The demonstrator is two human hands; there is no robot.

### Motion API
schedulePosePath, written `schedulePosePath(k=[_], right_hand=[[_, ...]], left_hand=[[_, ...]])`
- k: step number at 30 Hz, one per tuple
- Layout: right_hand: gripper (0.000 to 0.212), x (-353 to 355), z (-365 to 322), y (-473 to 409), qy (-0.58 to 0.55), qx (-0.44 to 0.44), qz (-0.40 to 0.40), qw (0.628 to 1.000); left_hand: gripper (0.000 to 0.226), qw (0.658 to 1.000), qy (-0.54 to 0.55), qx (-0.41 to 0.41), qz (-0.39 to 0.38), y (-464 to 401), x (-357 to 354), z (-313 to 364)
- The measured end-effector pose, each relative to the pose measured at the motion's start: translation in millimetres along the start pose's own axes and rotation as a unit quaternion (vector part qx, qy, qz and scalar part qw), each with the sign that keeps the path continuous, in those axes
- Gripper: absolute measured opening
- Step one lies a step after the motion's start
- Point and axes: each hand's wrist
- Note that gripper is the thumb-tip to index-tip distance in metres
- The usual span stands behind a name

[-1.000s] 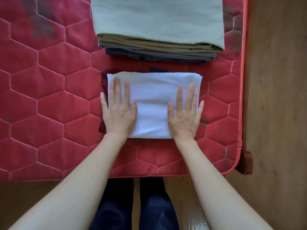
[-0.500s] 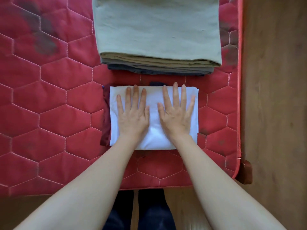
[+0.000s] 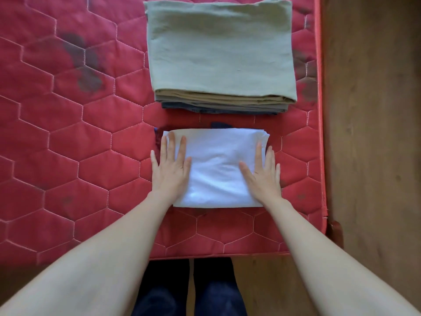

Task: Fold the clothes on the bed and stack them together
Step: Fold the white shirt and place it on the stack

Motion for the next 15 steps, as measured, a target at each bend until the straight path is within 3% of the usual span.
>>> schedulePosePath(k=[4,8,15], right_hand=[[0.080,8.2,-2.6,5.0,-0.099,0.020,0.026,0.995],[0.081,11.2,4.5,12.9,-0.147,-0.008,0.016,0.989],[0.079,9.1,-0.2,14.2,-0.142,-0.041,0.009,0.989]], left_hand=[[0.063,0.997,0.059,0.035,0.044,16.0,2.8,-5.6],[0.059,0.967,0.244,0.069,0.003,35.8,1.2,-17.2],[0.066,0.944,0.316,0.082,-0.039,16.4,20.0,-40.2]])
Point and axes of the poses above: each hand's wrist, its own y-axis away from the middle knuckle, its own x-axis out of the back of the hand, z = x × y, and after that the axes turned 7 degrees about -y, right-handed
